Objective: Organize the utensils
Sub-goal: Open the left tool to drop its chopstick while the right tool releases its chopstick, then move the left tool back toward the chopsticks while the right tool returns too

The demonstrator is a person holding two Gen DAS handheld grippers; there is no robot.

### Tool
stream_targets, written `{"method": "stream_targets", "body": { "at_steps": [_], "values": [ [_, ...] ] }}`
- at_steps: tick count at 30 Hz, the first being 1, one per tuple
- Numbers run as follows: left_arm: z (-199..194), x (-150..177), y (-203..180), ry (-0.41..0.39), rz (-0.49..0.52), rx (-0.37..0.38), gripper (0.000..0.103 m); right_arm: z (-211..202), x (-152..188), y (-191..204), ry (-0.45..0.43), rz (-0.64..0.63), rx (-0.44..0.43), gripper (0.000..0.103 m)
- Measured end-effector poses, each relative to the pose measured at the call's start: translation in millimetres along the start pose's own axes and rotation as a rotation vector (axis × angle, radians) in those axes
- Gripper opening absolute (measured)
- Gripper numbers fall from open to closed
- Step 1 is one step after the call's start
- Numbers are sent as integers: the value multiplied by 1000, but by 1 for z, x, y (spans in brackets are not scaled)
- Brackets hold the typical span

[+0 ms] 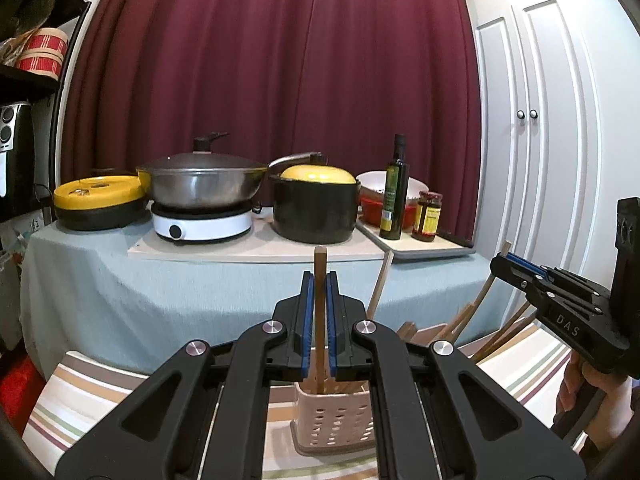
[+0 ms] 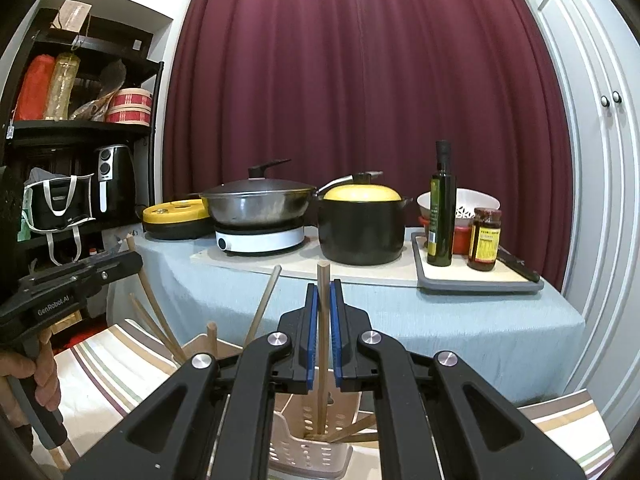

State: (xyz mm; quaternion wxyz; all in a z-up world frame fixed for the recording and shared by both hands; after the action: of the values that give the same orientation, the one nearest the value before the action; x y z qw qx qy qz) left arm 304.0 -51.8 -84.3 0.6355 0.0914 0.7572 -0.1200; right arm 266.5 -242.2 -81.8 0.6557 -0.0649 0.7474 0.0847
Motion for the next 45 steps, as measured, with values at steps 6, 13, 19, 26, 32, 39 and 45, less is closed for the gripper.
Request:
{"method": "stream_targets", "body": {
  "at_steps": [6, 13, 19, 26, 32, 39, 45],
  "values": [
    [2, 2, 0, 10, 3, 0, 8, 1, 3, 1, 11, 3, -6, 7],
    [2, 5, 7, 5, -12, -26, 43, 0, 0, 2, -2, 10, -6, 32],
    [-2, 1, 12, -10, -12, -41, 56, -3, -4, 2, -23, 14, 3, 47],
    [-11, -6, 14, -41, 8, -66, 67, -8, -10, 3, -44, 11, 7, 57],
    [-22, -13, 18, -64, 10, -93, 73, -15, -18, 4, -66, 10, 14, 64],
    [-43, -19, 21, -82, 11, -127, 73, -30, -25, 8, -86, -6, 24, 69],
    [-70, -18, 17, -89, 13, -147, 73, -48, -24, 11, -79, -3, 33, 70]
  ]
}}
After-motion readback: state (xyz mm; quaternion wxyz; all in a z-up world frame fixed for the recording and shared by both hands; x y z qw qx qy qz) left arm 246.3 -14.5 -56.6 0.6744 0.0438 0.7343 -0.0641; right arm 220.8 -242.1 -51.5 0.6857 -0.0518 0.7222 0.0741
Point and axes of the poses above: each gripper's, at about its wrist camera, not at the fingertips, and z roughly the way its jaws point, y to its left, x to its underside, the point moved 8 cm from there along z, roughly the way its jaws point, and after that the axes turned 4 degrees about -y, right-handed, at the moved point
